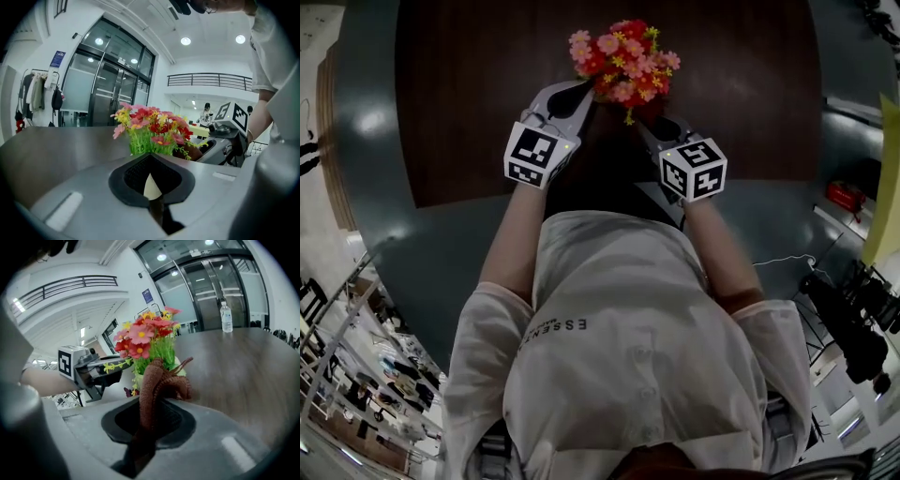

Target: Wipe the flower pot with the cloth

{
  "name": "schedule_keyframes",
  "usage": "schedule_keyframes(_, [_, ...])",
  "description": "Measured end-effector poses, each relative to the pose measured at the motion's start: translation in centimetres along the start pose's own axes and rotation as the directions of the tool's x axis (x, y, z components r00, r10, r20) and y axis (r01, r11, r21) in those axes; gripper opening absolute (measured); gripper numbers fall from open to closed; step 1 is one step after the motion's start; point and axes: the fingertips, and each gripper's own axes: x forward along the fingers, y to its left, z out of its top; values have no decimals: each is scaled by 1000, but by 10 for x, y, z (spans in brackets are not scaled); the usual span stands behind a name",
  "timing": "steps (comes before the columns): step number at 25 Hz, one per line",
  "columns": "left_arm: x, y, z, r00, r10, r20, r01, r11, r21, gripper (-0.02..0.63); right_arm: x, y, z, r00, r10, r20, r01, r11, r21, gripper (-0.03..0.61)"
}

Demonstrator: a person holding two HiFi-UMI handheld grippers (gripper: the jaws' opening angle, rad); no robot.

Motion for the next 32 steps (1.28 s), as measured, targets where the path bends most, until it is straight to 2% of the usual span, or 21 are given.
schedule_keyframes(4, [14,-5,-12,997,-70,-43,68,996,-51,17,7,23,-5,993,110,-33,-108,992,59,51])
schedule_keyframes(7, [16,-7,-12,992,-113,-47,110,992,-67,15,18,49,-10,979,193,-62,-190,980,55,51])
schedule_keyframes(10, [14,-6,-7,990,-139,-35,136,986,-95,15,37,61,-8,973,217,-73,-214,976,46,51])
schedule_keyframes(14, [13,-6,-7,987,-160,-9,157,978,-140,15,52,56,-4,969,238,-66,-232,969,82,51])
schedule_keyframes(17, [11,-5,-7,987,-159,-33,155,982,-110,15,50,50,-2,969,244,-51,-235,963,133,51])
schedule_keyframes(19, [10,-4,-7,986,-158,-54,153,985,-85,15,44,41,0,972,230,-39,-220,960,171,51])
schedule_keyframes(25, [13,-6,-9,986,-153,-68,149,987,-63,15,25,-1,0,991,136,-19,-130,971,199,51])
schedule_keyframes(32, [14,-6,-8,989,-139,-52,134,987,-93,15,2,-61,8,1000,-21,14,17,973,232,51])
